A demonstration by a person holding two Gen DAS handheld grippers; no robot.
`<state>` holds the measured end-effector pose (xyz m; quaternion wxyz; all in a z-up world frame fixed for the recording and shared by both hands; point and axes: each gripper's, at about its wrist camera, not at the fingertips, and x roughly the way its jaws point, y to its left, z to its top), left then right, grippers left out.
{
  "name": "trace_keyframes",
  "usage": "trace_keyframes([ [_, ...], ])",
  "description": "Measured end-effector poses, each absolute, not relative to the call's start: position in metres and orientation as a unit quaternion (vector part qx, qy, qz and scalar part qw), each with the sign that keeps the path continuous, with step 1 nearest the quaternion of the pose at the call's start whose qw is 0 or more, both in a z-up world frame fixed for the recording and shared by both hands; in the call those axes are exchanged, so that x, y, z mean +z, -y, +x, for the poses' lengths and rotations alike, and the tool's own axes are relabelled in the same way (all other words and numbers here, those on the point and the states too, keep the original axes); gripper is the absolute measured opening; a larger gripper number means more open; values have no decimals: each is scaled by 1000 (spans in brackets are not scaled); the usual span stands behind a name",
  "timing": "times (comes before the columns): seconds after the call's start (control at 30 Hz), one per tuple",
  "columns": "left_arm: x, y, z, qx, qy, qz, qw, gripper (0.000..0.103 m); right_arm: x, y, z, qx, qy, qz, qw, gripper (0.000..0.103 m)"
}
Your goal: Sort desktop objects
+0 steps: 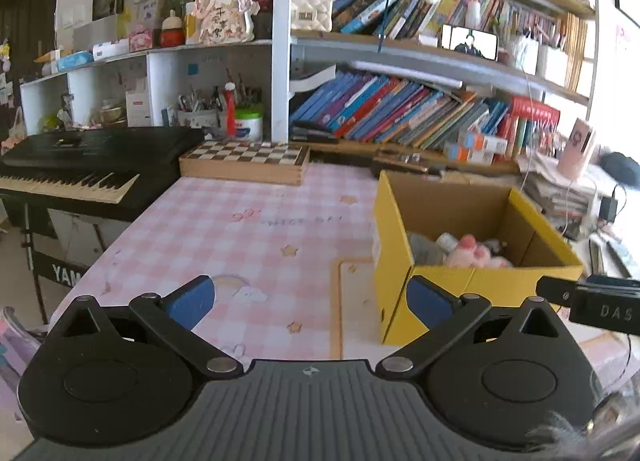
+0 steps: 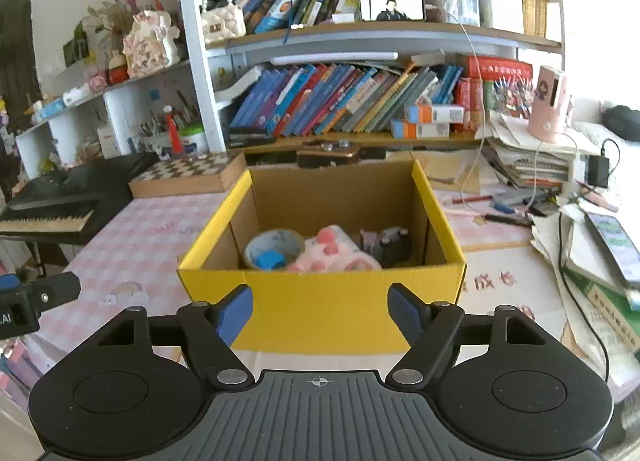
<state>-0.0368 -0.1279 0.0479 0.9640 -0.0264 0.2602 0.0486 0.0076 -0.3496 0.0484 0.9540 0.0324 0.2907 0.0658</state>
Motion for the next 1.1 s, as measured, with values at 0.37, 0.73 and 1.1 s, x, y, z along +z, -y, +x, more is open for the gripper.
trace_keyframes([
  [0.37,40,118,-53,53,-275,-22,960,103,42,335,-7,54,-311,17,949,91],
  [0.73,33,122,-58,59,-296,-20,953,103,34,329,-14,80,-340,11,937,94],
  [1.1,29,125,-66,65,-311,-7,948,103,26,331,-18,82,-360,22,929,95],
])
